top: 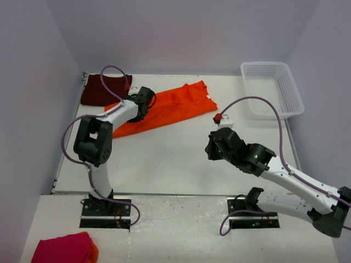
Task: Fold and stack the t-shirts
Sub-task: Rotate the tshirt 90 degrees
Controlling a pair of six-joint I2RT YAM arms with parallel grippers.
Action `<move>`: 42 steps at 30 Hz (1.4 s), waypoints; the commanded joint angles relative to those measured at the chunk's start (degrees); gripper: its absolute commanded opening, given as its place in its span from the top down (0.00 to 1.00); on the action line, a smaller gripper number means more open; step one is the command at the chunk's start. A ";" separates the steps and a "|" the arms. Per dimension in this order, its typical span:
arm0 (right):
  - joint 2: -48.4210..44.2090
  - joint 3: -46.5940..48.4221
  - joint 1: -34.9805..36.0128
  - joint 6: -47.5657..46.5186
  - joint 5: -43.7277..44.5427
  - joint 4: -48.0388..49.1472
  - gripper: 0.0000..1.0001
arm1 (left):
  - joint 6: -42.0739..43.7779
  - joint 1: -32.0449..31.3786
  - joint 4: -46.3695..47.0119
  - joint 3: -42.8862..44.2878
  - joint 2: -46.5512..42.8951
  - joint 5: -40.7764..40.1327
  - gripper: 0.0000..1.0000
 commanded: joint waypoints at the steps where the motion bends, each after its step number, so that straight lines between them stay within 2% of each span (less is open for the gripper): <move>1: -1.23 -0.54 0.29 1.03 2.24 -0.95 1.00 | 0.51 1.01 4.36 -1.43 2.54 6.10 1.00; 9: -0.80 -0.46 0.29 1.38 1.98 -1.03 1.00 | 0.60 1.01 7.96 -4.68 4.83 11.55 1.00; 16: 0.34 1.21 0.29 1.12 2.07 -0.77 1.00 | 0.08 0.14 11.75 -10.74 6.50 21.83 1.00; 22: 0.87 1.83 0.29 1.12 2.95 -1.12 1.00 | -0.81 -6.80 15.35 -14.70 6.59 29.48 1.00; 28: 1.93 2.97 0.29 1.56 3.91 -2.09 1.00 | -0.54 -15.15 15.79 -11.20 6.24 38.09 1.00; 31: 1.49 2.53 0.29 1.82 4.53 -2.27 1.00 | -0.80 -18.22 17.81 -10.05 4.92 48.34 1.00; 35: 1.58 1.57 0.29 2.52 5.49 -2.27 1.00 | -2.47 -21.83 21.75 -8.99 1.94 56.46 1.00; 38: 2.28 1.13 0.29 2.79 5.58 -1.83 1.00 | -1.34 -25.17 22.56 -6.54 -3.32 55.51 1.00; 42: 3.59 0.25 0.29 3.23 5.32 -0.60 1.00 | 2.35 -26.85 24.40 -5.47 -10.54 48.93 1.00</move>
